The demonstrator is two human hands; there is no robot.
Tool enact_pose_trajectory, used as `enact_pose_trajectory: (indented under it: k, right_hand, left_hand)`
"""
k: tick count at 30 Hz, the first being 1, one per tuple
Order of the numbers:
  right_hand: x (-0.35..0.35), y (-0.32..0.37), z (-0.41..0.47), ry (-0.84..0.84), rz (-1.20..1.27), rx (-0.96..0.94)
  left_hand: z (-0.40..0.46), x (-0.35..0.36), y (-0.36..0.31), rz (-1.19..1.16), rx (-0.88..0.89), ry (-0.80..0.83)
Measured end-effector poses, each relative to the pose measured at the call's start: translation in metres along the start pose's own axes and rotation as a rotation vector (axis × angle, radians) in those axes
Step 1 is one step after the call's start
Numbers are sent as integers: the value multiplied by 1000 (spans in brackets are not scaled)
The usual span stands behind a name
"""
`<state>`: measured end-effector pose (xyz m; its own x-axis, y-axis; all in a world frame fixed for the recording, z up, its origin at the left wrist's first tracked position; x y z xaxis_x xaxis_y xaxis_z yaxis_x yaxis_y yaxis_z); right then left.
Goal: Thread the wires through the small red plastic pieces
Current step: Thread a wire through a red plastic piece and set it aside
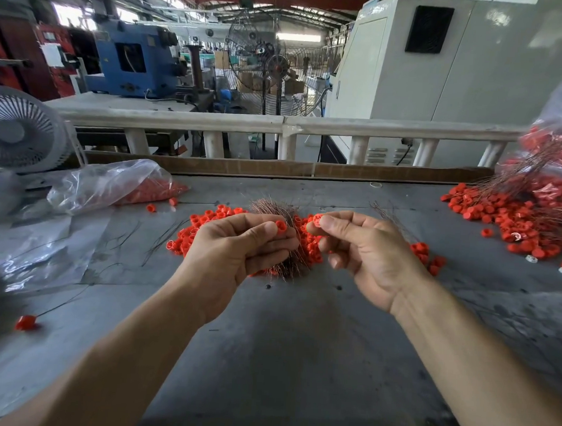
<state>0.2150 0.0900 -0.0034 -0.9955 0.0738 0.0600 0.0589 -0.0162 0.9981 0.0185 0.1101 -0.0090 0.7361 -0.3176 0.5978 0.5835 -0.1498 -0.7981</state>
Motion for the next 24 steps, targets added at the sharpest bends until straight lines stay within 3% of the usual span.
enact_pose_trajectory:
  k: [7, 11, 14, 16, 19, 24]
  right_hand:
    - [10, -1, -4, 14, 14, -41]
    - [5, -7, 0, -66, -59, -55]
    - [-6, -13, 5, -183, -281, -49]
    - [-16, -17, 8, -270, -576, -61]
    - [-21, -20, 10, -244, -968, -59]
    - [-14, -25, 10, -101, -1012, -35]
  left_hand:
    - [0, -1, 1, -4, -9, 2]
    - [0, -1, 1, 2, -5, 9]
    - [-1, -1, 1, 2, -4, 15]
    - [-1, -1, 1, 0, -3, 19]
    - [-1, -1, 1, -3, -1, 23]
    - [0, -1, 0, 0, 2, 22]
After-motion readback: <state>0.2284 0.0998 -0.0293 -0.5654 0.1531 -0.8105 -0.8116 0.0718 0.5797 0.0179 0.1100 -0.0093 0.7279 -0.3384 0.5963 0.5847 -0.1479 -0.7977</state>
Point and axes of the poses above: each hand's wrist, its own z-axis towards the middle knuckle, its own x-axis out of the palm, y = z × x, the point moved 2 cm from there along z, towards the middle knuckle, and after that the axes turned 13 degrees about -z, right-handed, at the moved point
